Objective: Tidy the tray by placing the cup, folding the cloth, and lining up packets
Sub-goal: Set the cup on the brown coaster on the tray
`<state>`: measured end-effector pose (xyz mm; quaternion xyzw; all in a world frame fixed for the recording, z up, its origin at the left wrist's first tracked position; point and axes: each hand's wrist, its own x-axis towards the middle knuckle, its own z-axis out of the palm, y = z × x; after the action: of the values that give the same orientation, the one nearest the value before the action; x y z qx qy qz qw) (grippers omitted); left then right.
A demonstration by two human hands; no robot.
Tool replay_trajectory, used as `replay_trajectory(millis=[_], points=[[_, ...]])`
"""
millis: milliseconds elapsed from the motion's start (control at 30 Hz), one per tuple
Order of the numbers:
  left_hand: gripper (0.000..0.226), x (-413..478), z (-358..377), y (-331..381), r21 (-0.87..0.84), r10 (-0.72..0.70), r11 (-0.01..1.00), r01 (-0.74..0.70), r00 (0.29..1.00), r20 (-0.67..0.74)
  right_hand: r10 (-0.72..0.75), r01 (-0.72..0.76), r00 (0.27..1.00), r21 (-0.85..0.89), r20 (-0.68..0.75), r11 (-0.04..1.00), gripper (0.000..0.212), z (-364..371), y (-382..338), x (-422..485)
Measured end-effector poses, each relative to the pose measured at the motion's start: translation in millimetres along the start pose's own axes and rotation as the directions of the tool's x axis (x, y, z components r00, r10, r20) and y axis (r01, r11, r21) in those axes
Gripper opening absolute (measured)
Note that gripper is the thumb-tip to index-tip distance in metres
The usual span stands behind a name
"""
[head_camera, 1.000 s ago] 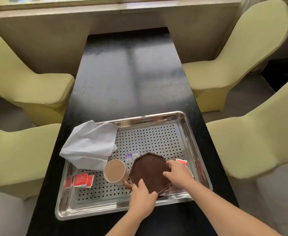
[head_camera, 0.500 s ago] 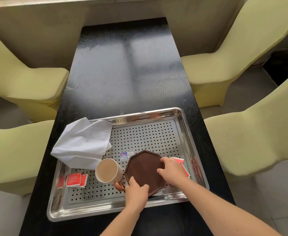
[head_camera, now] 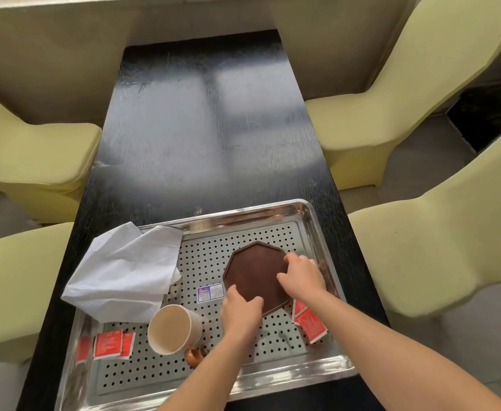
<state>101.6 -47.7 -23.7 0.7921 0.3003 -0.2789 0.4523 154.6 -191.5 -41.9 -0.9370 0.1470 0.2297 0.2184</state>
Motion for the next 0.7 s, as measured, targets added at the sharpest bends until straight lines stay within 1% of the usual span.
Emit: replay_trajectory(millis=[100, 333, 500, 633, 700], points=[[0.079, 13.4, 2.3, 19.9, -0.031, 0.019, 0.999, -0.017, 0.999, 0.035, 0.021, -0.019, 0.999, 0.057, -0.029, 0.998, 0.05, -13.8, 8.6, 14.4], [0.08, 35.5, 6.8, 41.1, -0.11, 0.027, 0.994, -0.019, 0.997, 0.071, 0.041, -0.017, 0.992, 0.196, -0.118, 0.981, 0.045, -17.7, 14.1, 23.2], [0.08, 39.8, 10.6, 36.9, -0.07, 0.067, 0.996, -0.062, 0.995, 0.072, 0.042, -0.01, 0.988, 0.208, -0.151, 0.978, 0.045, -10.5, 15.7, 20.3], [0.075, 37.8, 10.6, 26.9, 0.009, 0.138, 0.99, -0.139, 0.987, 0.084, 0.033, -0.002, 0.989, 0.214, -0.145, 0.977, 0.046, -10.6, 15.7, 18.5], [0.073, 33.2, 10.3, 18.6, 0.057, 0.18, 0.981, -0.186, 0.979, 0.096, 0.011, 0.019, 0.988, 0.19, -0.152, 0.982, 0.046, -11.9, 16.0, 16.0]])
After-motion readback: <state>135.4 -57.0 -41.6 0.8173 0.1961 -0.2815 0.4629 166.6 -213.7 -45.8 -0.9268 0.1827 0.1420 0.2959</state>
